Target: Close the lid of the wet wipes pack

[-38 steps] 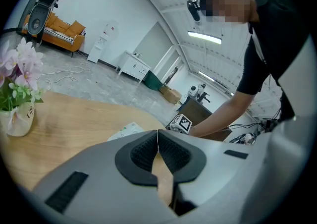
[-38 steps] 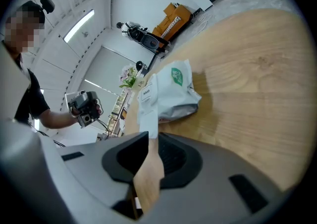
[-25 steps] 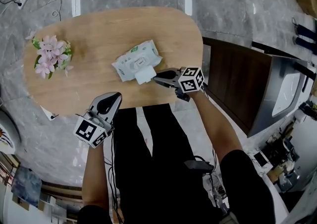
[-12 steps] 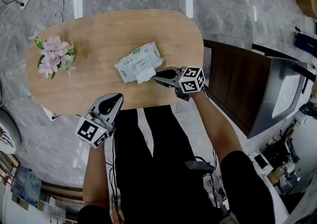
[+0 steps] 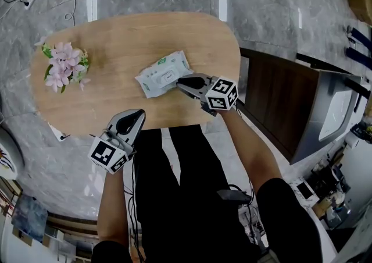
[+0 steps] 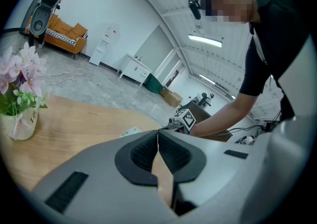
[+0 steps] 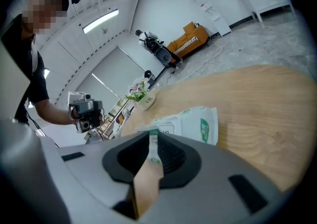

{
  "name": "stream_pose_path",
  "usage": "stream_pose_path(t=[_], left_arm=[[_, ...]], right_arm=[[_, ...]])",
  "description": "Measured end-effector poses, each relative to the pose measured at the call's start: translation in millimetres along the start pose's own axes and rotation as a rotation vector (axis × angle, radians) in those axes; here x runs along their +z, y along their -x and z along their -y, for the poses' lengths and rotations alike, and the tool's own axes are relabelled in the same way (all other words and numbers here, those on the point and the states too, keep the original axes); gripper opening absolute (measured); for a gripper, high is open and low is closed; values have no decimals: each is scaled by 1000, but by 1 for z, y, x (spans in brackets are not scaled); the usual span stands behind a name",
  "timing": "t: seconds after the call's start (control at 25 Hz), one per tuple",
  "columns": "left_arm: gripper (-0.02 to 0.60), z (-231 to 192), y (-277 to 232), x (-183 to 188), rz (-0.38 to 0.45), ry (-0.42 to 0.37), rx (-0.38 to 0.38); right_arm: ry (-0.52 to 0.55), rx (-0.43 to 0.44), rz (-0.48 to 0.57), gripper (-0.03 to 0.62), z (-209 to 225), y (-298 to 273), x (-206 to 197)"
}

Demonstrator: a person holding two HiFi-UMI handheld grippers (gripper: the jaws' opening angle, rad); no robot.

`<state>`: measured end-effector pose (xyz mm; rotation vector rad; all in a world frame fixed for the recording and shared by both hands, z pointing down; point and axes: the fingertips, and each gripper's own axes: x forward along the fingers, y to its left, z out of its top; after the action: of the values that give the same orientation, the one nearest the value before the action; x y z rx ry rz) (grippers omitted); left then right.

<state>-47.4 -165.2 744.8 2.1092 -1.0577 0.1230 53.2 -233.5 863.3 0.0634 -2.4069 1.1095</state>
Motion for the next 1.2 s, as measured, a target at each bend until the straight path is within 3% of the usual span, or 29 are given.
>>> stream_pose_path(t=[0.36,0.96,1.2], left_arm=[[17,-5,-1,-5,-8,14,-6],[17,-19,1,-6,-22,26,-24],[17,-22,2,-8,-25,31,-29]], right_arm=[[55,-130,17,48,11,-21,16],[138,-360,-50,12,26,-43,10],[277,-414,-145,11,24,-47,9]])
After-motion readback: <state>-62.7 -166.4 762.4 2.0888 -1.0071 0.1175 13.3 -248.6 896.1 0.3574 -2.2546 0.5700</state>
